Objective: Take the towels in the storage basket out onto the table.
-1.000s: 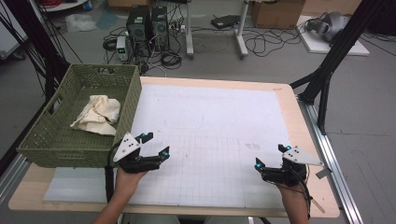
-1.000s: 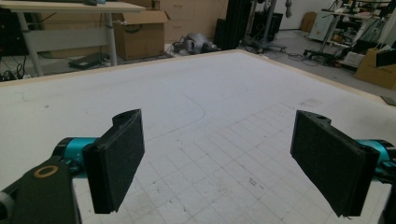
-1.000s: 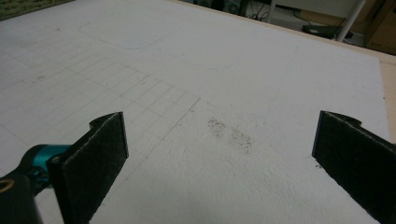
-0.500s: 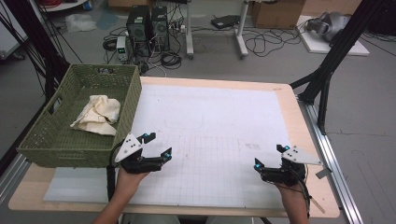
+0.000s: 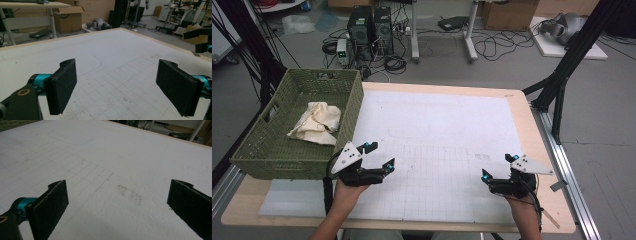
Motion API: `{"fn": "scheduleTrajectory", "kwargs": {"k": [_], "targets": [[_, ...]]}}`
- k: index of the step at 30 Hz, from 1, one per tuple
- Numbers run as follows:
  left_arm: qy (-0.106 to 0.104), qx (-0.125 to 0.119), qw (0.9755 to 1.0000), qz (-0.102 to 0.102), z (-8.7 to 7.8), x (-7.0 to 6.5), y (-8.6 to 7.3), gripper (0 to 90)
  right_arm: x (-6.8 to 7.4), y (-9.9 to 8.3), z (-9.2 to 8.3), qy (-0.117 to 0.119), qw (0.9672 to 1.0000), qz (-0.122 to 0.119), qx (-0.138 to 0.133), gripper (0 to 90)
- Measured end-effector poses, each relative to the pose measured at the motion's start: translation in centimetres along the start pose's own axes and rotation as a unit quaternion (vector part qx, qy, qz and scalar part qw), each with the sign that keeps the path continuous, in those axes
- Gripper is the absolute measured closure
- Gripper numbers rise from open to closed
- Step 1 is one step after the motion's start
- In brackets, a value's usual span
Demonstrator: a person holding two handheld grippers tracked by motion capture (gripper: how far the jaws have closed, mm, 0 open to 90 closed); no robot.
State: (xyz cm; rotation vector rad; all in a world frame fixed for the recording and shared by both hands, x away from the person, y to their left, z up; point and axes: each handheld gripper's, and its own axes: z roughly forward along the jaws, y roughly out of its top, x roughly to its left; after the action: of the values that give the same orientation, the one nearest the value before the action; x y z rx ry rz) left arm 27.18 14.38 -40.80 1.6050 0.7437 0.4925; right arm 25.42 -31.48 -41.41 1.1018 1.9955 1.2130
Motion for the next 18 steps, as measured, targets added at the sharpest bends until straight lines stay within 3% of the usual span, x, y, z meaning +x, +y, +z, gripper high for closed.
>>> {"fn": "scheduleTrajectory", "kwargs": {"k": [12, 18], "targets": [[-0.003, -0.021, 0.9998, -0.005, -2.3, 0.9, 3.6, 18.0, 0.4, 0.2, 0.0, 0.002, 1.0000, -0.004, -0.001, 2.7], [-0.003, -0.028, 0.9996, 0.003, -3.4, 1.5, 5.1, 17.8, 0.4, 0.2, 0.1, 0.005, 1.0000, 0.002, -0.001, 2.7]]}}
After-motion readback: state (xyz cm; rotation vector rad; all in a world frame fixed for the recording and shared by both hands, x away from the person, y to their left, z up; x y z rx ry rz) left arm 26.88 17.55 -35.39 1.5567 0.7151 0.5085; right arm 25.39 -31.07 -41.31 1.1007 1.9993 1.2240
